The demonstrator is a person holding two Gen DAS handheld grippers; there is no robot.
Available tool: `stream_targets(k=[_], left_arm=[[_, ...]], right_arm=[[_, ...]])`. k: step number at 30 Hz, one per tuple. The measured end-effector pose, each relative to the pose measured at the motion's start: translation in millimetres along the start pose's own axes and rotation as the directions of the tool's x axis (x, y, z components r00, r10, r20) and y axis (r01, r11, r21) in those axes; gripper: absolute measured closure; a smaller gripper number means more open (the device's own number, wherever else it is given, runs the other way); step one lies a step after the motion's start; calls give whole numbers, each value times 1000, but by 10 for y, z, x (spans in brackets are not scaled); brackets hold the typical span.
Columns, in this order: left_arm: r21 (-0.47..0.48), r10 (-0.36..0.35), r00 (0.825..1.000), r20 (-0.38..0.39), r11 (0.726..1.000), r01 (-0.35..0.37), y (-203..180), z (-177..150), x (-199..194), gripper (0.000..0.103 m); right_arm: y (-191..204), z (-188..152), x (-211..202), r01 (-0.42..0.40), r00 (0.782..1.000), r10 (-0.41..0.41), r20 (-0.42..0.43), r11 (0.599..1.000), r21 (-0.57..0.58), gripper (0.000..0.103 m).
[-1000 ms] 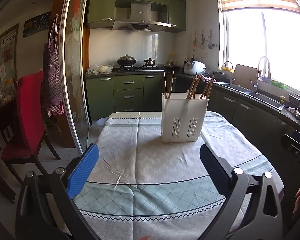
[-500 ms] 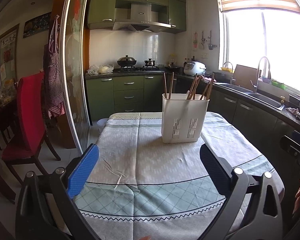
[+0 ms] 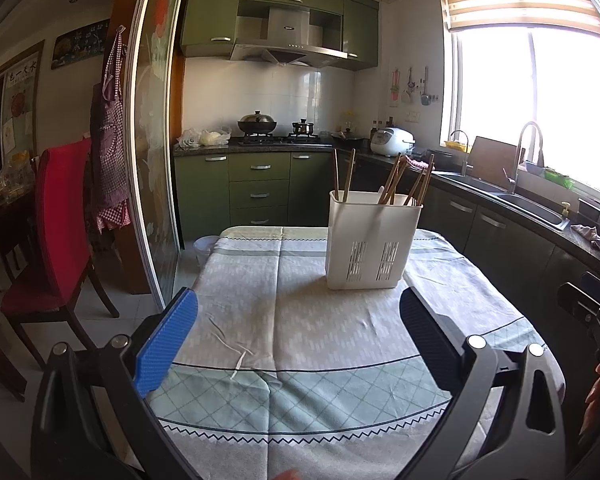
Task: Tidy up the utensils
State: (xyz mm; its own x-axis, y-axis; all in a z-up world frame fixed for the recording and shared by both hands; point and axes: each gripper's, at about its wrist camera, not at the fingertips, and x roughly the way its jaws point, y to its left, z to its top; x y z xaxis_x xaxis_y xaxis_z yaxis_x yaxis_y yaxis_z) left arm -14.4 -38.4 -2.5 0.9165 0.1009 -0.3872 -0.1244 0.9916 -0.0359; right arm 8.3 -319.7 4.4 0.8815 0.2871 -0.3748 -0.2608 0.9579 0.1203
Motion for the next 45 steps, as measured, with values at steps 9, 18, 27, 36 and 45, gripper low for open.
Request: stream_targets(k=[9, 18, 27, 36, 45], left_arm=[[16, 0, 1000, 0, 1000, 0, -33, 5, -1, 7], [9, -24, 1000, -6, 1000, 24, -30, 14, 3, 7], [0, -23, 999, -29, 1000, 23, -5, 18, 61, 7], [-13, -6, 1000, -12, 1000, 6, 36, 16, 80, 7], [13, -2, 996, -85, 1000, 3, 30, -15, 265, 7]], right_arm=[[-1, -3, 13, -1, 1000, 1, -3, 1000, -3, 5], [-11, -18, 28, 0, 1000, 0, -6, 1000, -2, 5], [-22, -33, 56, 0, 1000, 0, -12, 1000, -5, 5], [-39, -44, 80, 0, 1000, 0, -17, 1000, -3, 5], [-66, -51, 177, 2, 999, -3, -35, 1000, -4, 5]])
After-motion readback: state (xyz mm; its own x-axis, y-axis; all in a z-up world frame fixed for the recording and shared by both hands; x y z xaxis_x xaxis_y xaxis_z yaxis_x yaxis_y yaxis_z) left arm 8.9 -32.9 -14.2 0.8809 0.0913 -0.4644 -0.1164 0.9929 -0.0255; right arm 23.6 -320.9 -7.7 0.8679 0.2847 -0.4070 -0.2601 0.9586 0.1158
